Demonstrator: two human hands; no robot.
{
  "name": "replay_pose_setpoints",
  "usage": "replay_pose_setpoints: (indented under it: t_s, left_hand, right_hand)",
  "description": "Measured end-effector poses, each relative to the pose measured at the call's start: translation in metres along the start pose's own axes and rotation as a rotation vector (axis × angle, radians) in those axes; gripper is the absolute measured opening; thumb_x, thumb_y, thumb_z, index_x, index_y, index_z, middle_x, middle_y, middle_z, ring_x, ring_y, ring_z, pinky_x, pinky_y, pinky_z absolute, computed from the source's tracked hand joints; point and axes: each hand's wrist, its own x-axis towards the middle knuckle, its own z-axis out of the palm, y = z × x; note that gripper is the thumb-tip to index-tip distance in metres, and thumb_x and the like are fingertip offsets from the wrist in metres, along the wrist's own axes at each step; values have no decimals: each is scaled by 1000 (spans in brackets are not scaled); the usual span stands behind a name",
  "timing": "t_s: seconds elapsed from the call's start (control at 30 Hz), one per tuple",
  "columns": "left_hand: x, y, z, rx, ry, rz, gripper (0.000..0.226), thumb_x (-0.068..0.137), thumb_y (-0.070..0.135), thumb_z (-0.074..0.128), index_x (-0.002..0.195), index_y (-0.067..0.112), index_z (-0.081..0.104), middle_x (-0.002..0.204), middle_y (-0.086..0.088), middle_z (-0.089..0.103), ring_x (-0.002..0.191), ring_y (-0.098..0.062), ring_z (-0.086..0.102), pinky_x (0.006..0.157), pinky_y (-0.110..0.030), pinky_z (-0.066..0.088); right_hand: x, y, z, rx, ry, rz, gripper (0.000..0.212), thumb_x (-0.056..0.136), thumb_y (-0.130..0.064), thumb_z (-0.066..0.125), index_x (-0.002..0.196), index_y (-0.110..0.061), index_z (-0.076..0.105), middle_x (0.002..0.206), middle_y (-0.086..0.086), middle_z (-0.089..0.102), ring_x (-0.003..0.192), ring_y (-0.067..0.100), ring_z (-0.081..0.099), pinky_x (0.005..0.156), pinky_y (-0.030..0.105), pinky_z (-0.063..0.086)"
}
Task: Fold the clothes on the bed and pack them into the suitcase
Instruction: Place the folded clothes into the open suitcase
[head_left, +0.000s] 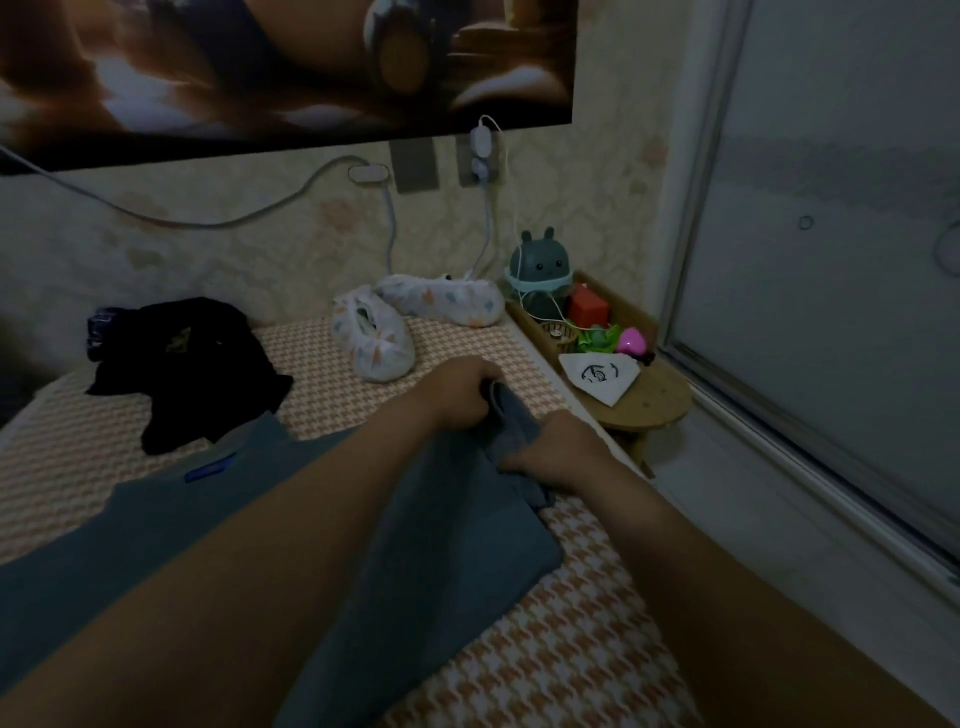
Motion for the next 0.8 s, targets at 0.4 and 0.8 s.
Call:
replay_pose_setpoints:
  t_s: [0.4,0.8]
  left_hand:
    - [-186,-75,-91,32,381,-163,25,64,-14,63,75,8,68,85,-10,65,82,-27,61,71,-28,43]
    - [-363,-134,-67,-48,61,-713,22,87,2,54,97,8,73,111,-10,69,106,-25,62,87,-25,45]
  right_hand:
    - [-90,-141,31,-14,-188,-427,15,82,-20,65,73,-17,53,76,1,58,74,18,57,51,24,36]
    - [-143,-196,131,-110,-393,-628,25,94,-16,55,114,-17,71,115,-2,68,101,11,61,85,19,44]
